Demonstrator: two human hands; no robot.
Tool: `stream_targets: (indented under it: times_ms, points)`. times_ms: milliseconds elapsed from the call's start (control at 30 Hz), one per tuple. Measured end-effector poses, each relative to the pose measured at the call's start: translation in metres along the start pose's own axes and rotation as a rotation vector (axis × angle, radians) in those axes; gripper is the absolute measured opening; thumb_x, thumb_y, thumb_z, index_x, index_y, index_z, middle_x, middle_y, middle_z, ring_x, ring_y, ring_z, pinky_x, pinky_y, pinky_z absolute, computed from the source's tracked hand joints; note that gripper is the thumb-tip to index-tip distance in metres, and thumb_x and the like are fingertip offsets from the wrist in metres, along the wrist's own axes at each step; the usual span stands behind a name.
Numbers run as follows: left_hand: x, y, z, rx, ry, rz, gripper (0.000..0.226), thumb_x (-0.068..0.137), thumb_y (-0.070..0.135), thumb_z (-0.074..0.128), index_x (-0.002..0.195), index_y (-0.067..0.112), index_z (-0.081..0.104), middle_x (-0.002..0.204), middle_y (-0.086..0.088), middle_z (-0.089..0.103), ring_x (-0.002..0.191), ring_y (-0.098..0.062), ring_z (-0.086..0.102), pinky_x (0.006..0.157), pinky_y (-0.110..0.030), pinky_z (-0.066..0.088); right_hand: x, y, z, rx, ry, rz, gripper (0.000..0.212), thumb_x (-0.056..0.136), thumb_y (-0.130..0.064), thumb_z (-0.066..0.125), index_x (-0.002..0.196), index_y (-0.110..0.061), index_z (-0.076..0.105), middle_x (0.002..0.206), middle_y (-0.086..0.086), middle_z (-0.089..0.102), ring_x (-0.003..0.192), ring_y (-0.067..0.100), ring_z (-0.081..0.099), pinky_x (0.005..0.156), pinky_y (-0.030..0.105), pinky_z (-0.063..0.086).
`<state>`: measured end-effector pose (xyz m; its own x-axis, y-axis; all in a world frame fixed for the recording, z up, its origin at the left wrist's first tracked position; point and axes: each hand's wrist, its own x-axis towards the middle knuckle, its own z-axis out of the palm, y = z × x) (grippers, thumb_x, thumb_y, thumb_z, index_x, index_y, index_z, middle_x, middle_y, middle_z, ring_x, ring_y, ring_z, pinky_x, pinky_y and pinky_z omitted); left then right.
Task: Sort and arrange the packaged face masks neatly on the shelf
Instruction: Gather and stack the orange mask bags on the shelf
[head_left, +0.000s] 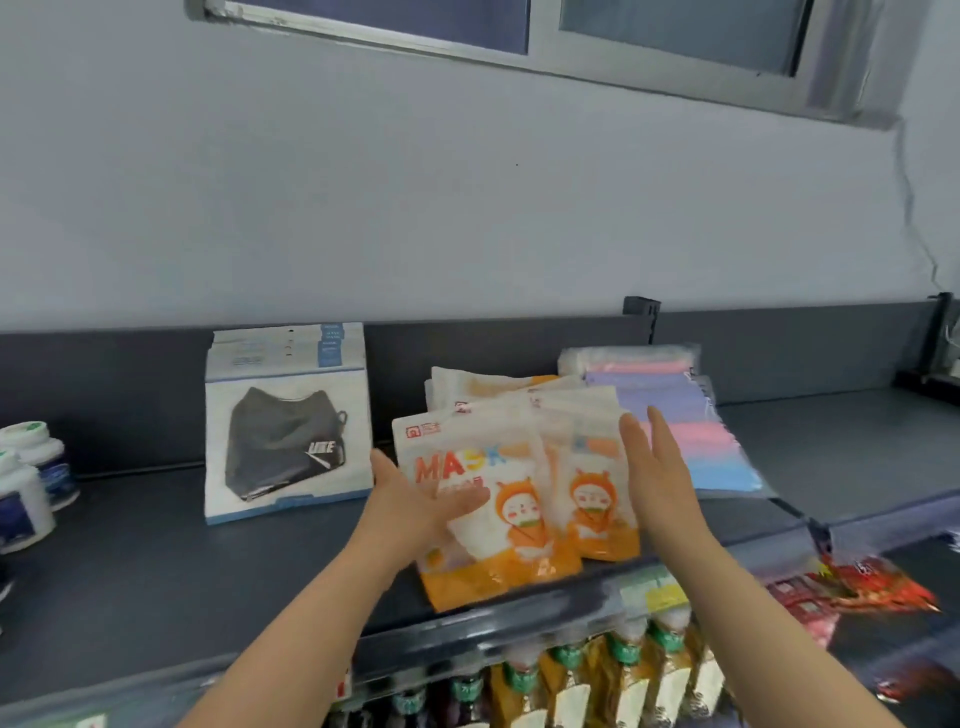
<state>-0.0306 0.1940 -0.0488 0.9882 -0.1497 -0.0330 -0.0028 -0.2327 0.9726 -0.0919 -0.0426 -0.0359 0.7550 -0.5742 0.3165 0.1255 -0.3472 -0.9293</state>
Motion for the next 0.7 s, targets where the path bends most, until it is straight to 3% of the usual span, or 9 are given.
stream_targets:
  times_ms: [33, 100, 167, 233, 433, 500, 600, 667, 700]
  points:
    - [0.001, -0.001, 0.008, 0.016, 0.019, -0.012, 0.138, 0.059, 0.04, 0.091, 0.154, 0.021, -0.006, 0.144, 0.0, 0.049, 0.121, -0.021, 0.054, 0.097, -0.038, 0.049, 0.008, 0.008, -0.008, -0.011, -0.033, 0.05, 0.065, 0.096, -0.059, 0.034, 0.152, -0.029, 0.02, 0.16, -0.006, 0.019, 0.145, 0.019, 0.023, 0.117, 0.043, 0.024]
    - [0.002, 0.0, 0.022, 0.032, 0.057, -0.02, 0.14, 0.057, 0.037, 0.093, 0.154, 0.021, -0.007, 0.137, 0.004, 0.05, 0.111, -0.017, 0.057, 0.07, -0.027, 0.058, 0.022, 0.022, -0.015, -0.013, -0.139, 0.123, 0.07, 0.092, -0.067, 0.026, 0.15, -0.028, 0.027, 0.159, -0.003, 0.022, 0.144, 0.022, 0.026, 0.116, 0.049, 0.025]
    - [0.001, 0.001, 0.039, 0.03, 0.092, -0.041, 0.148, 0.057, 0.033, 0.094, 0.153, 0.022, -0.019, 0.135, 0.004, 0.05, 0.107, -0.017, 0.056, 0.043, -0.016, 0.05, 0.031, 0.033, -0.015, 0.045, -0.262, 0.191, 0.074, 0.09, -0.072, 0.023, 0.149, -0.027, 0.03, 0.156, 0.0, 0.032, 0.14, 0.024, 0.034, 0.114, 0.05, 0.03]
    - [0.003, 0.002, 0.052, 0.039, 0.125, -0.053, 0.154, 0.054, 0.034, 0.095, 0.151, 0.023, -0.024, 0.143, 0.001, 0.047, 0.117, -0.022, 0.053, 0.036, -0.012, 0.043, 0.037, 0.038, -0.011, 0.143, -0.379, 0.258, 0.073, 0.09, -0.074, 0.022, 0.148, -0.031, 0.033, 0.148, 0.001, 0.044, 0.131, 0.022, 0.046, 0.104, 0.044, 0.043]
    - [-0.002, 0.011, 0.089, 0.095, 0.213, 0.023, 0.152, 0.033, 0.051, 0.095, 0.15, 0.04, -0.002, 0.145, 0.002, 0.033, 0.112, -0.018, 0.045, 0.037, -0.02, 0.047, 0.048, 0.032, -0.015, 0.192, -0.592, 0.218, 0.058, 0.087, -0.073, 0.021, 0.125, -0.04, 0.051, 0.102, -0.022, 0.062, 0.089, -0.006, 0.058, 0.063, 0.013, 0.044]
    - [-0.003, 0.013, 0.095, 0.179, 0.266, 0.028, 0.161, 0.016, 0.068, 0.086, 0.148, 0.041, -0.001, 0.147, 0.002, 0.023, 0.12, -0.025, 0.045, 0.041, -0.025, 0.053, 0.054, 0.03, -0.02, 0.218, -0.62, 0.211, 0.052, 0.089, -0.071, 0.022, 0.115, -0.041, 0.056, 0.096, -0.025, 0.062, 0.082, -0.01, 0.06, 0.064, 0.013, 0.043]
    - [-0.004, 0.012, 0.095, 0.29, 0.31, 0.022, 0.175, 0.006, 0.081, 0.074, 0.151, 0.034, -0.011, 0.155, -0.001, 0.015, 0.136, -0.032, 0.037, 0.055, -0.026, 0.059, 0.06, 0.035, -0.025, 0.25, -0.661, 0.139, 0.045, 0.094, -0.056, 0.041, 0.134, -0.036, 0.045, 0.119, -0.018, 0.061, 0.104, -0.001, 0.06, 0.085, 0.022, 0.05]
    - [-0.007, 0.011, 0.095, 0.304, 0.296, 0.032, 0.177, 0.008, 0.082, 0.074, 0.151, 0.031, -0.015, 0.157, -0.004, 0.021, 0.138, -0.029, 0.037, 0.076, -0.034, 0.061, 0.057, 0.038, -0.027, 0.205, -0.727, 0.125, 0.058, 0.088, -0.042, 0.064, 0.139, -0.034, 0.038, 0.131, -0.011, 0.057, 0.115, 0.01, 0.058, 0.095, 0.035, 0.051]
    - [-0.009, 0.01, 0.095, 0.293, 0.274, 0.046, 0.175, 0.011, 0.081, 0.077, 0.151, 0.031, -0.016, 0.156, -0.002, 0.026, 0.136, -0.025, 0.04, 0.086, -0.039, 0.058, 0.056, 0.04, -0.027, 0.174, -0.751, 0.117, 0.064, 0.083, -0.037, 0.072, 0.137, -0.034, 0.038, 0.129, -0.011, 0.058, 0.113, 0.009, 0.059, 0.09, 0.032, 0.054]
